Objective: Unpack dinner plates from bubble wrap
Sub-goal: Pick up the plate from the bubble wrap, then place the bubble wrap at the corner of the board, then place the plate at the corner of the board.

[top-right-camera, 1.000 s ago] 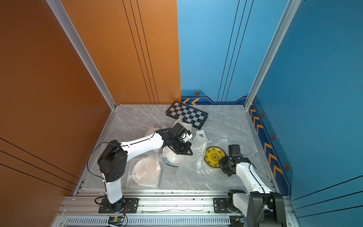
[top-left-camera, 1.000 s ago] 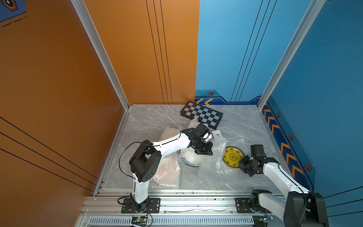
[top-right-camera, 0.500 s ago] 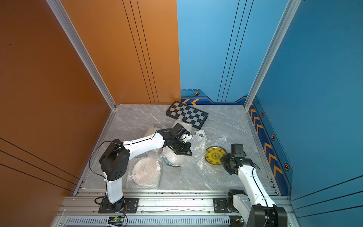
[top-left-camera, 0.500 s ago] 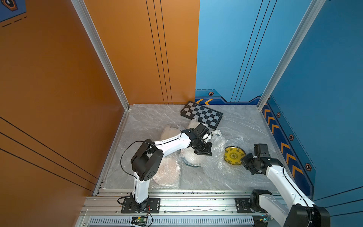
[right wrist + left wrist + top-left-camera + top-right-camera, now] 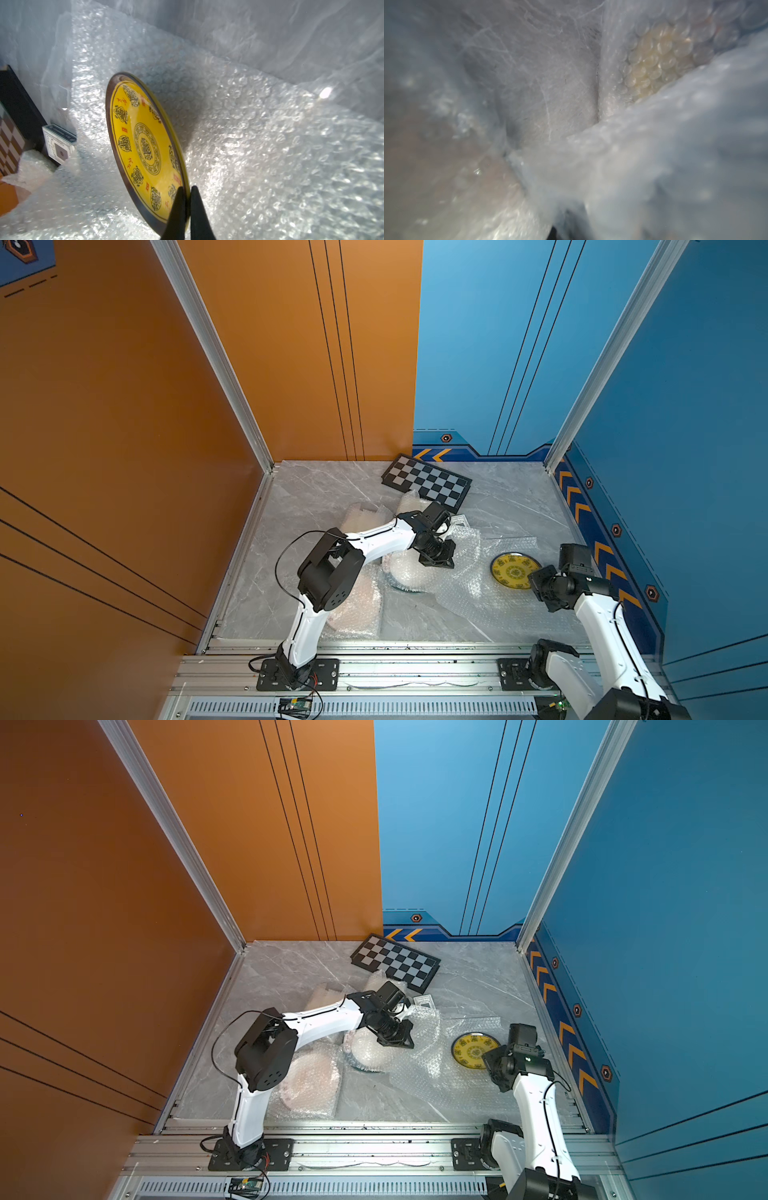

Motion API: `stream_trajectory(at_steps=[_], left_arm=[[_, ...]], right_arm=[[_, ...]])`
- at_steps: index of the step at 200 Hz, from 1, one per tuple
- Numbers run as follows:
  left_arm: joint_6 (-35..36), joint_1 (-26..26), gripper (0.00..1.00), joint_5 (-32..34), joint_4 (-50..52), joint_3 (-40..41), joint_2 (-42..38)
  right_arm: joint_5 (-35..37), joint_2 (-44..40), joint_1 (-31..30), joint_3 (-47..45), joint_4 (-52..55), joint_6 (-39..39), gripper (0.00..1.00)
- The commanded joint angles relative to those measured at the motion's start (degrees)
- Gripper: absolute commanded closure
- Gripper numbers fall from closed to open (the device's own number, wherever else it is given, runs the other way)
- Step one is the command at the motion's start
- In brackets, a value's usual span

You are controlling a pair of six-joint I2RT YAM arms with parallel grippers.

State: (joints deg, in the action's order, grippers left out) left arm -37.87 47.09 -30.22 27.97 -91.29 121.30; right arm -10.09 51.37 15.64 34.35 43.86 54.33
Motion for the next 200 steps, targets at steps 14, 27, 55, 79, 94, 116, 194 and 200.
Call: stream_trajectory(at_steps=[14, 27, 55, 79, 94, 116, 194, 200], left_arm=[[-3.5, 2.0, 1.00, 0.0, 0.9, -5.6, 5.0], [-5.1, 2.5, 1.00, 0.9, 0.9, -7.2, 6.5], [-6.1, 4.3, 1.00, 2.9, 3.4, -12.2, 9.9], [-7.8, 5.0, 1.00, 5.0, 3.9, -15.0, 12.1], [-9.5, 4.8, 1.00, 5.9, 3.4, -18.0, 13.9], [-13.4, 4.4, 1.00, 6.2, 1.4, -23.8, 17.4], [-21.4, 8.1, 0.54, 5.5, 0.2, -28.8, 23.8], [-21.1, 8.4, 0.45, 5.2, 0.2, -28.4, 23.4]], right_arm=[[2.4, -0.5, 2.5, 7.3, 3.9, -2.5, 1.00], [2.5, -0.5, 3.3, 9.3, 4.1, -2.0, 1.00], [2.6, 1.5, 4.6, 14.7, 4.1, -1.5, 1.00], [1.9, 5.3, 5.2, 18.3, 2.4, -0.7, 1.00], [1.2, 7.4, 5.4, 20.1, 0.6, 0.4, 1.00], [1.6, 10.1, 5.4, 23.3, -0.6, 1.0, 1.00], [3.4, 19.1, 5.5, 27.0, -7.7, 2.2, 1.00], [3.5, 19.9, 5.5, 26.9, -8.7, 2.1, 1.00]])
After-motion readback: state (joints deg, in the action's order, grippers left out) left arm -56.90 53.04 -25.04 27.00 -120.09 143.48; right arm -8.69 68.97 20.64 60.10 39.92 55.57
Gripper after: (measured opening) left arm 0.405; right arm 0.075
